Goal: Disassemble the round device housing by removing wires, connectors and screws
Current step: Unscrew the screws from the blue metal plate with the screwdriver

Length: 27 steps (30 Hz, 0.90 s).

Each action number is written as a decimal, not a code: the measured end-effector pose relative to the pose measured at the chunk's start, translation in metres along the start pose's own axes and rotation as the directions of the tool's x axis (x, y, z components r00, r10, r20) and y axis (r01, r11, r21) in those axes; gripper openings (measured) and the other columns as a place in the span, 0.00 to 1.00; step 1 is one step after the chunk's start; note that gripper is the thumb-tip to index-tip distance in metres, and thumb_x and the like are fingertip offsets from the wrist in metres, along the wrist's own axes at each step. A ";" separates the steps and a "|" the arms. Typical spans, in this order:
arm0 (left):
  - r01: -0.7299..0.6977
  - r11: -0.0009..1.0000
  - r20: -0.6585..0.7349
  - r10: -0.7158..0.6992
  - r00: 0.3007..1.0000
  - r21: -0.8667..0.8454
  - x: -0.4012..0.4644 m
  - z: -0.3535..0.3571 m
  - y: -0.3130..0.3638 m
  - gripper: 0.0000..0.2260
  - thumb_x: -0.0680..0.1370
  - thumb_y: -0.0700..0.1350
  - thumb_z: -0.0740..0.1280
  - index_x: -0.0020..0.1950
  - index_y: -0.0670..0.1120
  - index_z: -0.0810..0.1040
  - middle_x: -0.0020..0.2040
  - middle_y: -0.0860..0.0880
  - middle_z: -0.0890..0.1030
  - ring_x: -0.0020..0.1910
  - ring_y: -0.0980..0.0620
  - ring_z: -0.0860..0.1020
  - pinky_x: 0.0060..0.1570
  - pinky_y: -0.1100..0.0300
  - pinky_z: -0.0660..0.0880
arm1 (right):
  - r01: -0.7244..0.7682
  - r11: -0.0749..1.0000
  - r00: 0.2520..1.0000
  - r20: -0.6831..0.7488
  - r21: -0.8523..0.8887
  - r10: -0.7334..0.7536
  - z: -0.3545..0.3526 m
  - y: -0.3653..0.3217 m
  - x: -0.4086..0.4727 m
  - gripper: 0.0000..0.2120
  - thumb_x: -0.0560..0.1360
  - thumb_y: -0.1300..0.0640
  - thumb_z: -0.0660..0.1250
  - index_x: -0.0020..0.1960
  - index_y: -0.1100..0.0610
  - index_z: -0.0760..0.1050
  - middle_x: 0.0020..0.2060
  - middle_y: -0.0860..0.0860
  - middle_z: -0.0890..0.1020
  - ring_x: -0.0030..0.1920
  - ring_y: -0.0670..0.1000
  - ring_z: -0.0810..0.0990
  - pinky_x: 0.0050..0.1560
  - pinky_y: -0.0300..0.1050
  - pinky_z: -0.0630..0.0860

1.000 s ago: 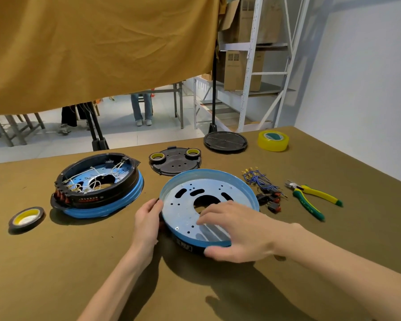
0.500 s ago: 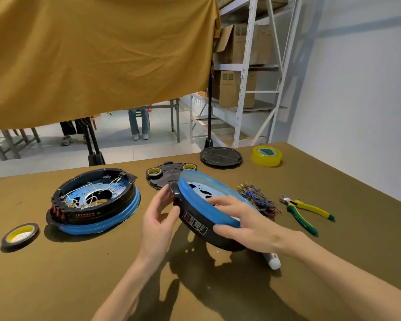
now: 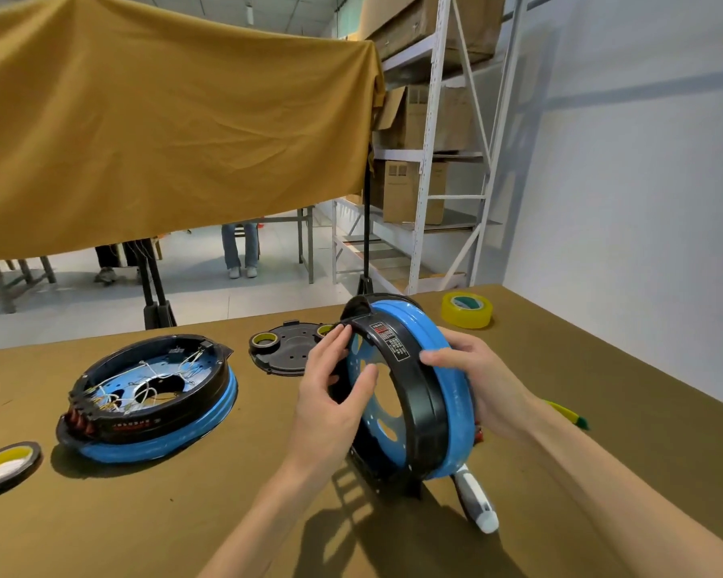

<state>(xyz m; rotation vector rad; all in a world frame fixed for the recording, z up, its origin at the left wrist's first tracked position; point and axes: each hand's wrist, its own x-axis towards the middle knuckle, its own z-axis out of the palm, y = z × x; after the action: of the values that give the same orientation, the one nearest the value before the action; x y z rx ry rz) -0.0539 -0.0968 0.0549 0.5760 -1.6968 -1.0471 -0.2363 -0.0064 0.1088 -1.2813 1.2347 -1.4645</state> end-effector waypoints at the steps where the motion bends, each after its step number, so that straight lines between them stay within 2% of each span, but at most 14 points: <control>1: 0.011 1.000 0.028 -0.011 1.000 0.003 0.000 0.004 0.001 0.27 0.79 0.54 0.71 0.77 0.58 0.69 0.74 0.67 0.69 0.73 0.66 0.67 0.73 0.56 0.71 | -0.009 1.000 1.000 -0.021 -0.007 0.009 0.000 -0.003 0.002 0.15 0.77 0.51 0.72 0.62 0.54 0.82 0.57 0.58 0.85 0.57 0.58 0.84 0.53 0.47 0.81; 3: 0.040 0.999 0.076 -0.040 0.996 -0.004 -0.001 0.011 0.005 0.33 0.76 0.64 0.70 0.79 0.60 0.64 0.76 0.70 0.64 0.76 0.66 0.63 0.76 0.51 0.67 | -0.047 0.999 0.997 -0.068 0.006 0.047 0.000 -0.005 0.004 0.15 0.76 0.49 0.74 0.60 0.52 0.83 0.57 0.57 0.85 0.56 0.58 0.85 0.51 0.46 0.82; 5: 0.056 0.998 0.100 -0.054 0.993 -0.012 -0.002 0.019 0.009 0.38 0.72 0.68 0.69 0.80 0.62 0.61 0.77 0.72 0.60 0.77 0.66 0.60 0.77 0.50 0.66 | -0.075 0.996 0.991 -0.108 0.057 0.081 -0.005 -0.005 0.004 0.15 0.76 0.49 0.73 0.59 0.54 0.84 0.56 0.58 0.85 0.54 0.58 0.86 0.49 0.47 0.83; 11: -0.001 0.997 0.166 -0.011 0.986 0.073 -0.006 0.037 0.014 0.37 0.73 0.65 0.71 0.79 0.65 0.61 0.77 0.74 0.59 0.78 0.67 0.57 0.78 0.46 0.62 | -0.108 0.939 0.980 -0.124 0.327 0.156 -0.033 0.000 -0.005 0.16 0.77 0.53 0.71 0.62 0.60 0.82 0.52 0.59 0.85 0.48 0.55 0.86 0.48 0.48 0.83; 14: -0.040 0.994 0.168 0.022 0.986 0.103 -0.007 0.044 0.015 0.33 0.76 0.61 0.73 0.78 0.65 0.62 0.76 0.72 0.63 0.77 0.67 0.59 0.78 0.48 0.62 | -0.179 0.837 0.947 -0.138 0.517 0.288 -0.037 0.014 -0.006 0.16 0.75 0.53 0.72 0.59 0.59 0.85 0.50 0.58 0.86 0.46 0.56 0.86 0.47 0.50 0.84; 18: -0.052 0.991 0.161 0.031 0.987 0.127 -0.009 0.053 0.021 0.33 0.73 0.65 0.70 0.76 0.66 0.64 0.68 0.71 0.71 0.72 0.61 0.67 0.73 0.49 0.67 | -0.191 0.735 0.915 -0.152 0.651 0.373 -0.034 0.040 -0.007 0.17 0.72 0.55 0.75 0.57 0.63 0.85 0.48 0.58 0.86 0.45 0.57 0.87 0.44 0.52 0.84; 20: -0.071 0.979 0.161 0.041 0.986 0.190 -0.009 0.058 0.020 0.34 0.73 0.65 0.69 0.77 0.65 0.63 0.65 0.70 0.72 0.68 0.60 0.68 0.71 0.50 0.67 | -0.191 0.701 0.917 -0.129 0.688 0.376 -0.031 0.050 -0.006 0.18 0.72 0.55 0.76 0.59 0.64 0.84 0.49 0.58 0.86 0.46 0.58 0.87 0.45 0.52 0.84; 23: -0.115 0.942 0.152 0.070 0.986 0.315 -0.009 0.063 0.015 0.33 0.77 0.60 0.71 0.80 0.57 0.64 0.65 0.65 0.72 0.66 0.62 0.66 0.71 0.53 0.67 | -0.176 0.680 0.926 -0.114 0.712 0.359 -0.030 0.059 -0.004 0.17 0.73 0.55 0.74 0.58 0.63 0.84 0.50 0.59 0.87 0.48 0.58 0.87 0.46 0.52 0.84; 25: -0.123 0.936 0.160 0.073 0.984 0.329 -0.008 0.063 0.016 0.31 0.79 0.57 0.69 0.80 0.56 0.64 0.65 0.63 0.72 0.67 0.64 0.64 0.72 0.56 0.65 | -0.151 0.699 0.947 -0.101 0.699 0.306 -0.028 0.060 -0.001 0.17 0.75 0.54 0.72 0.60 0.62 0.84 0.53 0.59 0.86 0.50 0.57 0.87 0.51 0.53 0.84; 27: -0.124 0.940 0.156 0.077 0.985 0.317 -0.006 0.060 0.020 0.29 0.80 0.54 0.69 0.80 0.55 0.65 0.66 0.62 0.72 0.68 0.64 0.64 0.72 0.59 0.65 | -0.093 0.764 0.967 -0.124 0.638 0.221 -0.026 0.056 0.003 0.17 0.75 0.52 0.72 0.60 0.60 0.84 0.53 0.58 0.86 0.50 0.55 0.86 0.52 0.51 0.83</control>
<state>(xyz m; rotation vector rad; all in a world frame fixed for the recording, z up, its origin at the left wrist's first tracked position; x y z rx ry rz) -0.1051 -0.0601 0.0629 0.6278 -2.0228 -0.7521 -0.2634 -0.0156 0.0544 -0.5735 0.8182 -1.7043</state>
